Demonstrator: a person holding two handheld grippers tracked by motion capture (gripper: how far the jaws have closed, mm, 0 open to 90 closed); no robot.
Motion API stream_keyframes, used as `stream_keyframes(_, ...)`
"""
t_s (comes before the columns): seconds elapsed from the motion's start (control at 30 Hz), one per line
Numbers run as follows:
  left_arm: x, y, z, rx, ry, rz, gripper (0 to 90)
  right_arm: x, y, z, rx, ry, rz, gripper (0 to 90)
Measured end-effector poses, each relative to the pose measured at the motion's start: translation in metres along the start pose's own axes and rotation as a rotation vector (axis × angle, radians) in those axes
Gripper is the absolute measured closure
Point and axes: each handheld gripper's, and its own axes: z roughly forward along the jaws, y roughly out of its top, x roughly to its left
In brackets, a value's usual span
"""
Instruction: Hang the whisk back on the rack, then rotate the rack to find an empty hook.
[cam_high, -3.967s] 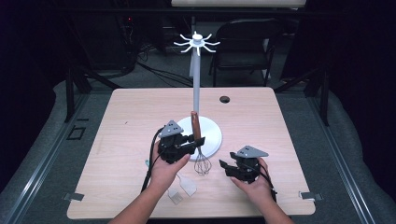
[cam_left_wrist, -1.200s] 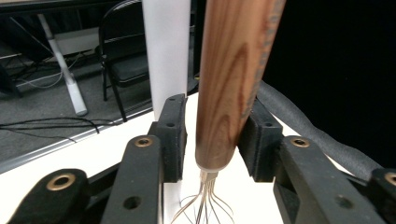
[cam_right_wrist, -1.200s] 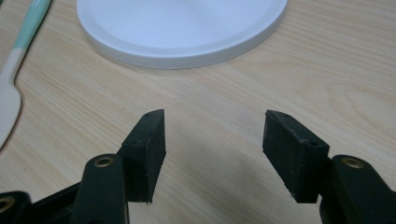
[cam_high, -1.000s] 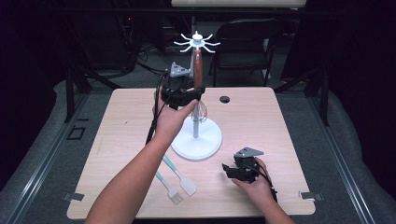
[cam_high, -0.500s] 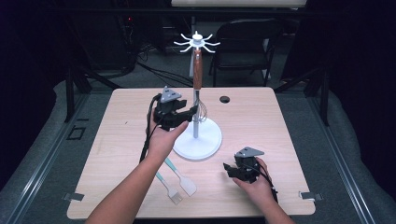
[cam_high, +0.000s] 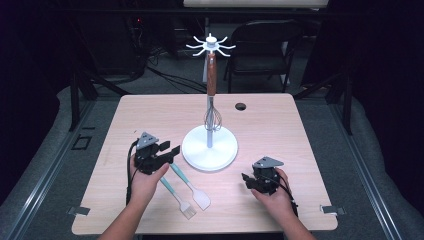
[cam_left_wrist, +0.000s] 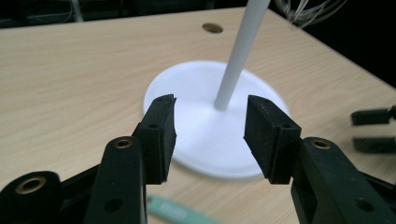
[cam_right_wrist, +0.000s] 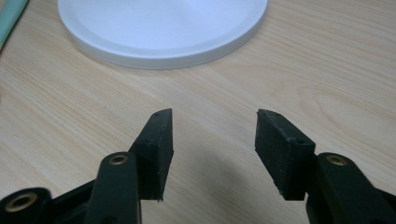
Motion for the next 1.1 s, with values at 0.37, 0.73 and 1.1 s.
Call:
stream_keyframes(0.37, 0.018, -0.046, -0.007, 0.023, 0.035, -0.004, 53.6, 0.001, 0.001, -0.003, -0.043, 0.048, -0.005, 59.3)
stream_keyframes(0.73, 0.038, -0.053, -0.006, 0.033, 0.063, -0.036, 52.0, -0.001, 0.003, -0.003, -0.056, 0.014, -0.031, 57.2)
stream_keyframes(1.1, 0.052, -0.056, -0.008, 0.040, 0.083, -0.096, 51.8, 0.000, 0.003, -0.004, -0.069, 0.023, -0.020, 45.4)
